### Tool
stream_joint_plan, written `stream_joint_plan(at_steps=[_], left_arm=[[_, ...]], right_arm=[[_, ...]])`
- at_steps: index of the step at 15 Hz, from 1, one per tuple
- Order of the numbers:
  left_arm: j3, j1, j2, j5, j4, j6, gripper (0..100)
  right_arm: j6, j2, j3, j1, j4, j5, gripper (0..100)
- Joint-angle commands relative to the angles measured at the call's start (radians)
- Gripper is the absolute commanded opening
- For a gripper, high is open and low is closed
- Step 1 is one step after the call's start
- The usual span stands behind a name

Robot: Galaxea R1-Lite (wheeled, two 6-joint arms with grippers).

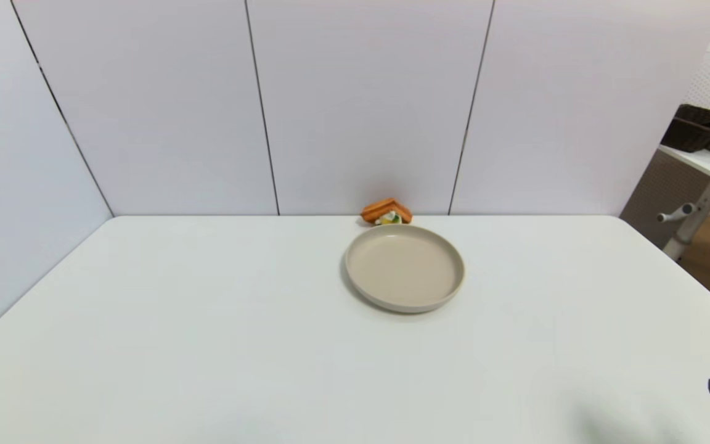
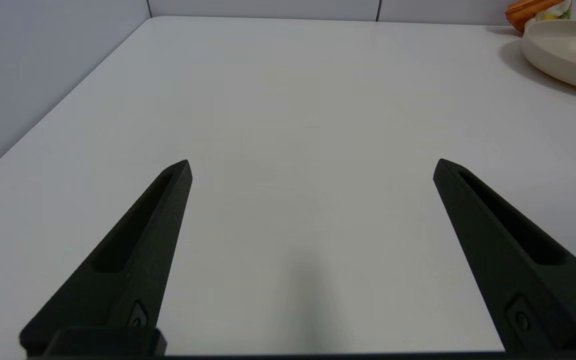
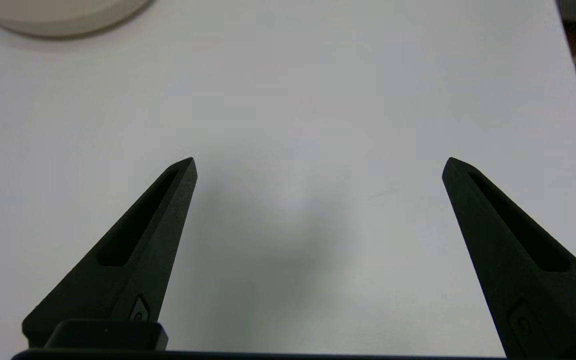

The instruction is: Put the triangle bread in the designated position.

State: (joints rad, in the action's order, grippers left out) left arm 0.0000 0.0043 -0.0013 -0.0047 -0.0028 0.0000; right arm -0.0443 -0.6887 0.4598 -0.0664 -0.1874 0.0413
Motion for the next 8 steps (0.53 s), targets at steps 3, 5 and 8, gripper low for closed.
stream_joint_plan(at_steps=[3, 5, 8], left_arm=[[0.0, 0.0, 0.0, 0.0, -0.002, 0.0, 100], [0.0, 0.0, 0.0, 0.0, 0.001, 0.0, 100], [0.0, 0.0, 0.0, 0.0, -0.002, 0.0, 100]], right_arm=[[-0.043, 0.419, -0.343, 0.008, 0.172, -0.069, 100], [-0.055, 0.422, -0.454, 0.011, 0.284, -0.075, 100], [-0.057, 0.512, -0.46, 0.05, 0.244, -0.098, 100]])
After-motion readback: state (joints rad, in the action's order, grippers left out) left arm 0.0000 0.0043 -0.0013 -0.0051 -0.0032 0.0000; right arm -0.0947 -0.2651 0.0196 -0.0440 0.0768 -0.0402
